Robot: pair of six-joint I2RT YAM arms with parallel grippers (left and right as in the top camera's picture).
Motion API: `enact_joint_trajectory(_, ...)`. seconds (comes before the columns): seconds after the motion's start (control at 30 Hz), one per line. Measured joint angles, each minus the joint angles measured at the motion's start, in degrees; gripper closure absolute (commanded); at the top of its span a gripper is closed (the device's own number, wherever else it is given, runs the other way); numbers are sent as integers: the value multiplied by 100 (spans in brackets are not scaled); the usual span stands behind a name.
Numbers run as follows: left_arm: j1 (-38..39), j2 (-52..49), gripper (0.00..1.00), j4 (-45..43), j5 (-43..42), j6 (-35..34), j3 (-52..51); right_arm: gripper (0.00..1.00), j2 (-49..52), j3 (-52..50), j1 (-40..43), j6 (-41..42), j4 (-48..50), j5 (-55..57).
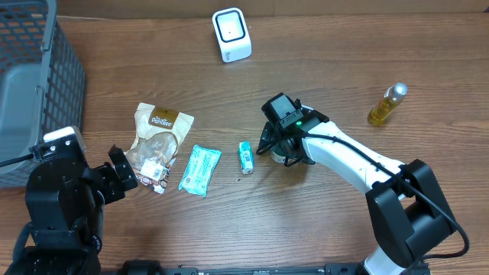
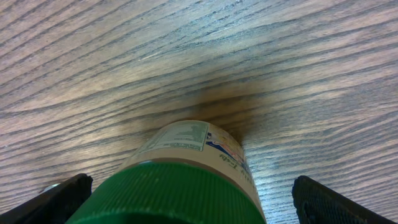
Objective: Scan the item barcode
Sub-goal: 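Hold the green-capped jar with the right gripper, adjusting grip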
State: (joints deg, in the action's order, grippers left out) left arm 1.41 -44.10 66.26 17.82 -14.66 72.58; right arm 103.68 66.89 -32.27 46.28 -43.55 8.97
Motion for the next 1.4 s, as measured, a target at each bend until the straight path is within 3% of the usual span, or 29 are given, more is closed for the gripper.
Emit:
enact_joint_trajectory(1.03, 0, 0, 0, 0, 0, 0, 0, 0, 0, -17, 0, -2, 33, 164)
enact_joint_trajectory(1.23, 0, 0, 0, 0, 0, 0, 0, 18, 0, -20, 0, -55, 52, 181)
enact_joint_trajectory(1.4, 0, 0, 1, 0, 0, 0, 0, 21, 0, -24, 0, -48, 76, 177)
